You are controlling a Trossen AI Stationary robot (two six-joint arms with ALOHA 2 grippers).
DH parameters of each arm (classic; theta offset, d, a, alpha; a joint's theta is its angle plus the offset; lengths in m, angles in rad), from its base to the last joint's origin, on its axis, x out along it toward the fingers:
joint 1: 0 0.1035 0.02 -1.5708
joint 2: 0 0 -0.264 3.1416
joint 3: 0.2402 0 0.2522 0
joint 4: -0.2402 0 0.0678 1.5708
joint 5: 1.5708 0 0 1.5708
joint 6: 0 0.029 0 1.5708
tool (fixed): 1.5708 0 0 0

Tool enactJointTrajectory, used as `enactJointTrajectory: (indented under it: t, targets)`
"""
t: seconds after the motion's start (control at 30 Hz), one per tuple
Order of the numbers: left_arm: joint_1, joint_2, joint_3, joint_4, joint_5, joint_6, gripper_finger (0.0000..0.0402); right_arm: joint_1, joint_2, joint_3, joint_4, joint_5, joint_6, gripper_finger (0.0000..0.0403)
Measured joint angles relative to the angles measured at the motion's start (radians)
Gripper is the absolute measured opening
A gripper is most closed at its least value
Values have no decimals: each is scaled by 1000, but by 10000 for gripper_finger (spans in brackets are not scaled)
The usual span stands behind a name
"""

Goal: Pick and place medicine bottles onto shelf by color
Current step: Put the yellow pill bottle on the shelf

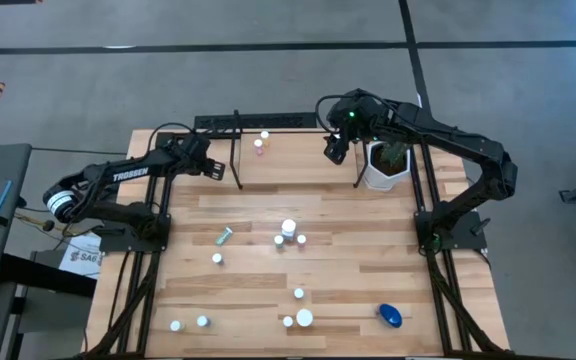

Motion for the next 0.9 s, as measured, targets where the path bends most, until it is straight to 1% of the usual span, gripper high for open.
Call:
enactJointTrajectory:
  t: [0.1,0.2,0.33,0.4,0.53,0.63,0.8,0.9]
  targets:
    - [-2,-1,0,1,6,-1,99,0,0,0,0,0,0,270]
    - [-8,-2,8,-6,8,-7,101,0,0,0,0,0,0,270]
    - [-16,-14,61,-33,-1,1,108,0,0,0,0,0,0,270]
    - [-18,-27,99,-54,-27,15,108,0,0,0,0,0,0,270]
    - [-41,-51,200,-112,-96,50,108,0,0,0,0,0,0,270]
    - [-78,-53,291,-151,-160,76,107,0,0,0,0,0,0,270]
    - [-170,-52,436,-207,-300,118,106,0,0,0,0,0,0,270]
    - [-230,-51,497,-221,-349,125,106,0,0,0,0,0,0,270]
